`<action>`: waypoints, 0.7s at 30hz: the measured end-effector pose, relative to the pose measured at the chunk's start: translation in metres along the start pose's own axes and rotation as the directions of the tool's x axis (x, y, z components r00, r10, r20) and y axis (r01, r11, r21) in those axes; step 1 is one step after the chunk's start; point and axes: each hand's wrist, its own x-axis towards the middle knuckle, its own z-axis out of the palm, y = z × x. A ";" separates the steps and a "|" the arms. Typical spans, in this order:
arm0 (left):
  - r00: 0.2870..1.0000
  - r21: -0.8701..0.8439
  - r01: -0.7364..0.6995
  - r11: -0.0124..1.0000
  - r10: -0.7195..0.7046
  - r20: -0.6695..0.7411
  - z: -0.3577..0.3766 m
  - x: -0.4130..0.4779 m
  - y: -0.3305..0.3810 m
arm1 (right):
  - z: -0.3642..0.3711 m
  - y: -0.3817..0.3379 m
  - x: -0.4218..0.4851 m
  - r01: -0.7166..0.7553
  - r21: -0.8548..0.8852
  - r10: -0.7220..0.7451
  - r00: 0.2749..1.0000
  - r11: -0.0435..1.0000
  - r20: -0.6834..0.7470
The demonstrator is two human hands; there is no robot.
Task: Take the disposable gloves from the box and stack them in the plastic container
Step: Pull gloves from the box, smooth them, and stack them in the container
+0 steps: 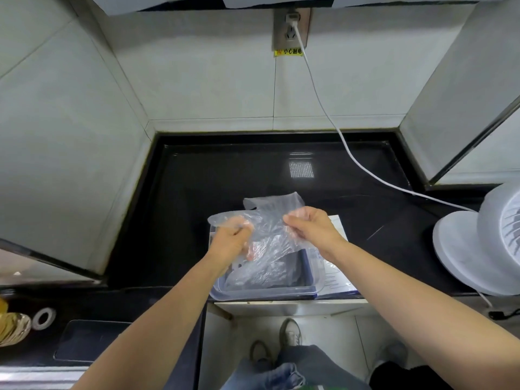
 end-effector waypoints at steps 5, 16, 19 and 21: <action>0.992 0.208 -0.103 0.973 0.116 -0.050 -0.006 0.007 -0.009 | -0.001 0.003 0.007 0.062 -0.077 -0.071 0.991 0.995 -0.116; 0.957 0.790 -0.263 0.554 0.251 0.143 0.008 0.013 -0.024 | 0.012 -0.010 0.003 0.546 -0.357 -0.612 0.785 0.758 -0.100; 0.967 0.866 -0.236 0.440 0.190 0.167 0.017 0.014 -0.025 | 0.030 0.013 0.012 0.300 -0.592 -0.214 0.953 0.748 0.213; 0.975 0.879 -0.217 0.424 0.145 0.170 0.019 0.014 -0.025 | 0.035 0.031 0.019 0.155 -0.777 0.036 0.974 0.610 0.222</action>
